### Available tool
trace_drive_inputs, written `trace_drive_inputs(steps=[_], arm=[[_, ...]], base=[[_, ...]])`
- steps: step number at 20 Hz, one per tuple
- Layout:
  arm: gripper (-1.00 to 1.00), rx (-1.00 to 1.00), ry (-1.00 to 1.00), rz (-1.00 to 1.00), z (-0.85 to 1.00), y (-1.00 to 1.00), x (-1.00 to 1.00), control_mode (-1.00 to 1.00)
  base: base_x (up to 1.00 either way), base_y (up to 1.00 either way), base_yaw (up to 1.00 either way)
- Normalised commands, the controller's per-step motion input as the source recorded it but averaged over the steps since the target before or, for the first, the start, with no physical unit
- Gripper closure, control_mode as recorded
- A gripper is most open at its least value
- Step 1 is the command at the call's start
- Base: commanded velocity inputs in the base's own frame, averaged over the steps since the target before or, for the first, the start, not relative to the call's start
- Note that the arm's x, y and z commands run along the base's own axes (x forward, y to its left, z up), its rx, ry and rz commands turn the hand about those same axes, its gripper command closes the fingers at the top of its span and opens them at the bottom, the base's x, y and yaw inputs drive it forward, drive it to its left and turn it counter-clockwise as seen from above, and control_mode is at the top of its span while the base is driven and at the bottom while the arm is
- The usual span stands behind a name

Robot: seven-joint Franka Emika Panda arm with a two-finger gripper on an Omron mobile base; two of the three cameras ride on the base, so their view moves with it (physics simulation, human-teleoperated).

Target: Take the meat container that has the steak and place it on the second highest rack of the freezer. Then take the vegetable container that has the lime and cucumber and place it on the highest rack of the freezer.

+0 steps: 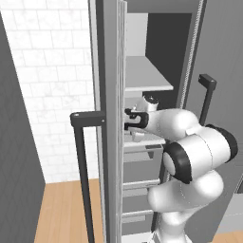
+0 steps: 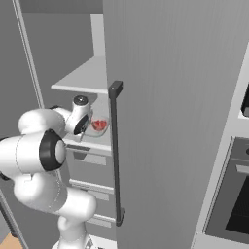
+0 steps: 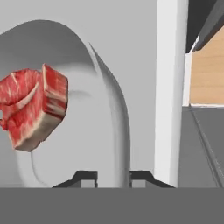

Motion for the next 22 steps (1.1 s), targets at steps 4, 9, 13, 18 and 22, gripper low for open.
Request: trace_drive_inputs(steps=[4,9,13,18,22], arm=[[-1.0,0.0,-0.12,-0.12,-0.02,-0.02,0.03,-1.0],[-1.0,-0.02,-0.26,0.06,0.03,-0.41,-0.81,-1.0],[-1.0,0.0,-0.29,0.18,0.53,-0.57,-0.95,-1.0],[-1.0,-0.05,-0.27,0.45,0.81,-0.25,-0.98,-1.0],[-1.0,-0.06,-0.23,0.44,1.0,-0.01,-0.94,-1.0]], base=[[0.0,0.0,0.0],[0.0,0.0,0.0],[0.0,0.0,0.0],[0.0,0.0,0.0],[0.0,0.0,0.0]])
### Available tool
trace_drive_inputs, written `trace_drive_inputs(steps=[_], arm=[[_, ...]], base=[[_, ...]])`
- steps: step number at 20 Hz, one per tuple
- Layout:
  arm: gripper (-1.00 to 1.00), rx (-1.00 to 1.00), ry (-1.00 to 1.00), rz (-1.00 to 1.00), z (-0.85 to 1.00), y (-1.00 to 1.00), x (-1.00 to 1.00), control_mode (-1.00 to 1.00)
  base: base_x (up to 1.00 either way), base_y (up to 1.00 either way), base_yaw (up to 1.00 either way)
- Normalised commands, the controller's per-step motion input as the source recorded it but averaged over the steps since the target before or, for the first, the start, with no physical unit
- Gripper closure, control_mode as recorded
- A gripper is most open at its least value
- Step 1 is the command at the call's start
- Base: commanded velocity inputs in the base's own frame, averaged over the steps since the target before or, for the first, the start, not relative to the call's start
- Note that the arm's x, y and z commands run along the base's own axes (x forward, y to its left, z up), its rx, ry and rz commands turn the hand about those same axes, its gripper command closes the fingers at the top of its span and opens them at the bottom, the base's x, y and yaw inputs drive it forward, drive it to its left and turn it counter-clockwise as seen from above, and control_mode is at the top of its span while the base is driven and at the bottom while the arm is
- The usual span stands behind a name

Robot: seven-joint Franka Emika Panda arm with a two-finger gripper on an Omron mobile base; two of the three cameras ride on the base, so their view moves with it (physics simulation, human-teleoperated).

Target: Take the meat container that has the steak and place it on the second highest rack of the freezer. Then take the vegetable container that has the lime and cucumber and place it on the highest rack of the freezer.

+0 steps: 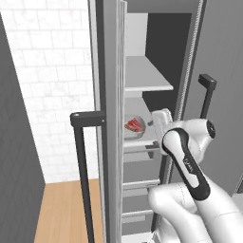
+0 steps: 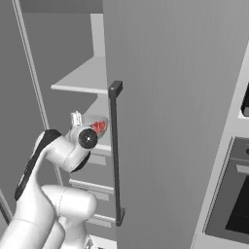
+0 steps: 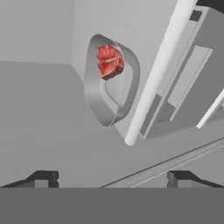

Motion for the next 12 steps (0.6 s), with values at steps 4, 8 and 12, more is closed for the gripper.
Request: trace_drive_inputs(steps=[4,8,12], arm=[[-1.0,-0.03,-0.01,0.33,0.98,0.0,-1.0,-1.0],[-1.0,-0.19,0.27,0.23,0.87,0.0,-1.0,-1.0],[-1.0,-0.53,0.28,0.18,0.4,-0.05,-1.0,-1.0]], base=[[0.0,0.0,0.0],[0.0,0.0,0.0],[0.0,0.0,0.0]])
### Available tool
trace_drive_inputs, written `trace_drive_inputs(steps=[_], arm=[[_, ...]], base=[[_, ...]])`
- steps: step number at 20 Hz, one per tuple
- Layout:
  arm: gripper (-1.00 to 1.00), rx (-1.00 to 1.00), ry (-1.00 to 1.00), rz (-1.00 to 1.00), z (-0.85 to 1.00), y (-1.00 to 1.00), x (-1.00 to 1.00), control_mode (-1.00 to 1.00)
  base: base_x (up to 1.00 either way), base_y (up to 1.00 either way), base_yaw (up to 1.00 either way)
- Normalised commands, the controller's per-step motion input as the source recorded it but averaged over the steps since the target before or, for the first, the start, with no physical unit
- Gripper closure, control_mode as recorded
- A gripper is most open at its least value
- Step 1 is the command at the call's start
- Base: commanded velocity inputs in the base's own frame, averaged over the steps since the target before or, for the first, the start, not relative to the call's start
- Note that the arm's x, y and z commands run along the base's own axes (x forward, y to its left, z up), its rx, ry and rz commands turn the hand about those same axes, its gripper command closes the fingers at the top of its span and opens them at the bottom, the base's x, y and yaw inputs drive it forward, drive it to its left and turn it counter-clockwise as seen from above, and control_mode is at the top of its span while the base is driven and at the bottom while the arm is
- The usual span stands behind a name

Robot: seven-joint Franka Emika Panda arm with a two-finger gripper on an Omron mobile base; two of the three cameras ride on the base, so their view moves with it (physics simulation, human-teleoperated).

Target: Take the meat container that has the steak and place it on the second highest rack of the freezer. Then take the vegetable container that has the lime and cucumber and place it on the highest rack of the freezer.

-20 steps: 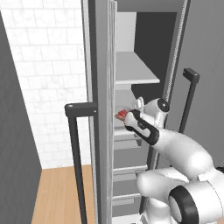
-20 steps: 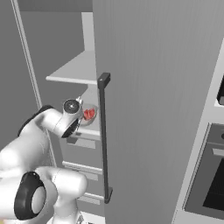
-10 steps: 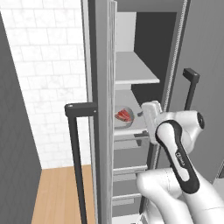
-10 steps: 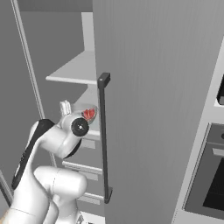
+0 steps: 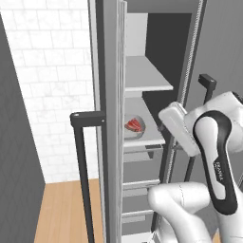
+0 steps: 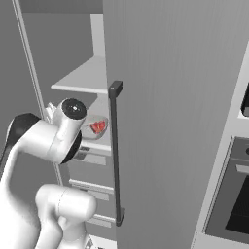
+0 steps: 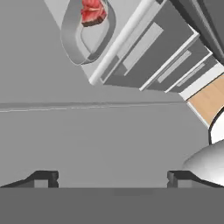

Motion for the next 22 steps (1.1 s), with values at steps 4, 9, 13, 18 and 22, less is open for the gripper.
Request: trace_drive_inputs(steps=[4,9,13,18,22], arm=[[-1.0,-0.47,-0.13,0.24,-0.11,-0.83,-1.0,-1.0],[-1.0,-0.03,-0.26,0.23,-0.04,-0.94,-0.64,-1.0],[-1.0,-0.11,-0.1,0.15,0.2,-0.05,-0.02,-1.0],[-1.0,-0.15,-0.05,0.0,0.04,0.38,-0.04,-1.0],[-1.0,0.0,0.0,0.0,0.0,0.0,0.0,1.0]], base=[[0.0,0.0,0.0],[0.0,0.0,0.0],[0.0,0.0,0.0],[0.0,0.0,0.0],[-0.15,-0.01,0.0]])
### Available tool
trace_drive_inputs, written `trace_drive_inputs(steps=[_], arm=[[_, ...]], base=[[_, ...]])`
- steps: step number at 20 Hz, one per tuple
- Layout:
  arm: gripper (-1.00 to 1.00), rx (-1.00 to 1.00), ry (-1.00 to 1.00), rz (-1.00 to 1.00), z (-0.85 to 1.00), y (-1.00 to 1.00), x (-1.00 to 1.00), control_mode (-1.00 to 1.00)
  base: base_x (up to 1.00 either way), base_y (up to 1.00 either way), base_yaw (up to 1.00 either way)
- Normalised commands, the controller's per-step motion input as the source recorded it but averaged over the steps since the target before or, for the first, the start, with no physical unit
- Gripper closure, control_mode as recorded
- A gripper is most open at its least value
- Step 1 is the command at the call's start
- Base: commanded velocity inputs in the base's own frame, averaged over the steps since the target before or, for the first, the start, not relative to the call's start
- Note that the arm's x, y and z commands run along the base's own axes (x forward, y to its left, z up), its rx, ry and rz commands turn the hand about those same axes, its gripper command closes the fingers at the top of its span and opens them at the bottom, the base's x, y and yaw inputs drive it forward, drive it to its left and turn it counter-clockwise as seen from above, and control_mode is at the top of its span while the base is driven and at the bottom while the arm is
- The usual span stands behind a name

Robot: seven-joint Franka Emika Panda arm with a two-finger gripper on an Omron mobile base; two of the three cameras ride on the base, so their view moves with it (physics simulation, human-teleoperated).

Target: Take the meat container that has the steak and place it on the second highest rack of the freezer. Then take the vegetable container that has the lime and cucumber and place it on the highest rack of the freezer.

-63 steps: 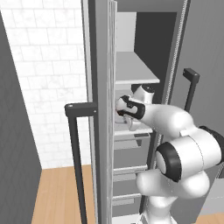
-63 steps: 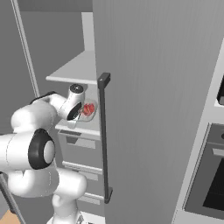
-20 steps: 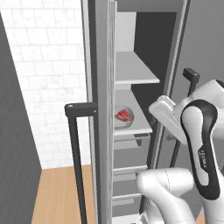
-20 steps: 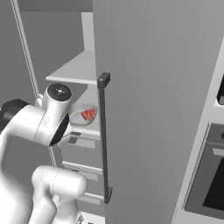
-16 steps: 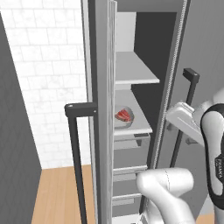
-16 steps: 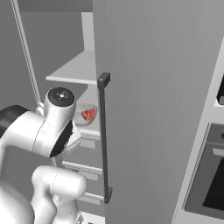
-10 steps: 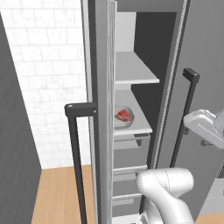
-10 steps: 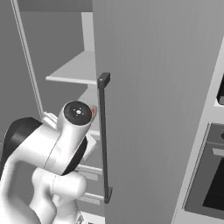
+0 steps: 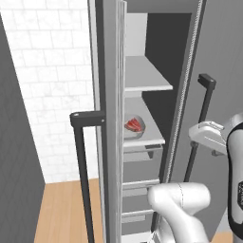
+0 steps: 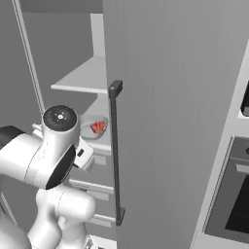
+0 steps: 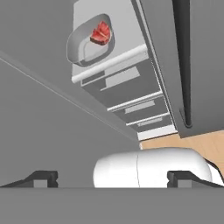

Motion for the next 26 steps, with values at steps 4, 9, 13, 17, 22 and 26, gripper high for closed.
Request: trace_drive_inputs(steps=[4,9,13,17,22,26], arm=[[-1.0,0.0,0.0,0.0,0.0,0.0,0.0,1.0],[-1.0,0.0,0.0,0.0,0.0,0.0,0.0,1.0],[-1.0,0.0,0.0,0.0,0.0,0.0,0.0,1.0],[-1.0,0.0,0.0,0.0,0.0,0.0,0.0,1.0],[-1.0,0.0,0.0,0.0,0.0,0.0,0.0,1.0],[-1.0,0.0,0.0,0.0,0.0,0.0,0.0,1.0]], base=[[-0.46,-0.23,0.0],[-0.02,-0.47,-0.07],[0.1,-0.99,-0.02],[-0.01,-1.0,0.0],[0.07,-1.0,0.05],[-0.12,-1.0,0.08]])
